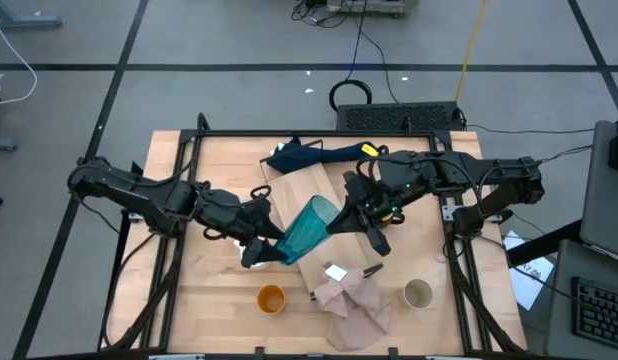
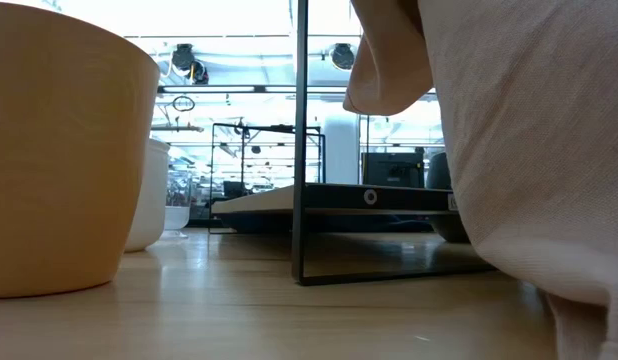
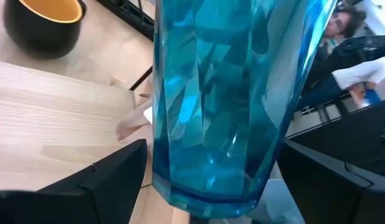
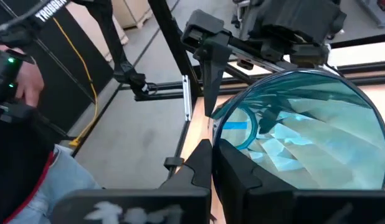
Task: Stack small to large cups/mugs on shelf
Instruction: Put the blue cup on the shelf
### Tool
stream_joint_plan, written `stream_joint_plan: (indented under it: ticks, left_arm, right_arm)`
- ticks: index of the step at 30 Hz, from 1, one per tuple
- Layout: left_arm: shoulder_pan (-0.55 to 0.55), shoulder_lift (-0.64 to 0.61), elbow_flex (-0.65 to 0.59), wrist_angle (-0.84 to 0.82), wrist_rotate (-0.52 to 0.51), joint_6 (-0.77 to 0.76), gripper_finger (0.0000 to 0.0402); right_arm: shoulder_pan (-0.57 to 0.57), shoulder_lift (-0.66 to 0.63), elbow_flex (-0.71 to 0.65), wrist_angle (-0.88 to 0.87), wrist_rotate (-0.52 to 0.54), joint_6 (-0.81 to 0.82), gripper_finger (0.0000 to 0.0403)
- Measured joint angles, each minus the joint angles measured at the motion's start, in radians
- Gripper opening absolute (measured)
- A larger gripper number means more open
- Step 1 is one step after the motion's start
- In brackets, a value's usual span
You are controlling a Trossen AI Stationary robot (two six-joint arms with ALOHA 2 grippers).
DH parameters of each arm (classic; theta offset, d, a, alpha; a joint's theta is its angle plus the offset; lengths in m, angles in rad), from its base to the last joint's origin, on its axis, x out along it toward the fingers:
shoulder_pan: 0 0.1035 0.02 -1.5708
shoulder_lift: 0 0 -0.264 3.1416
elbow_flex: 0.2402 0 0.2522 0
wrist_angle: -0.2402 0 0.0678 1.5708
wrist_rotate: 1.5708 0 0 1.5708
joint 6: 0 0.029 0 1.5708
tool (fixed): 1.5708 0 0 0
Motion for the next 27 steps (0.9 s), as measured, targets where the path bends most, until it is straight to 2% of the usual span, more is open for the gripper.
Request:
stream_joint_plan:
  ticks: [7,17,24,27]
  left_arm:
    - [0.000,0.008,0.000,0.011,0.031,-0.029,0.0351]
    - [-0.009,0.013,0.000,0.019,0.023,-0.071,0.0350]
    - [-0.010,0.013,0.000,0.021,0.024,-0.066,0.0296]
    - [-0.010,0.013,0.000,0.029,0.024,-0.065,0.0296]
  right_arm:
    - [0.000,0.006,0.000,0.019,-0.028,0.026,0.0000]
    - [0.000,0.011,0.000,0.019,-0.032,0.025,0.0000]
    - [0.000,0.011,0.000,0.018,-0.032,0.021,0.0000]
    - [0.000,0.011,0.000,0.018,-0.033,0.021,0.0000]
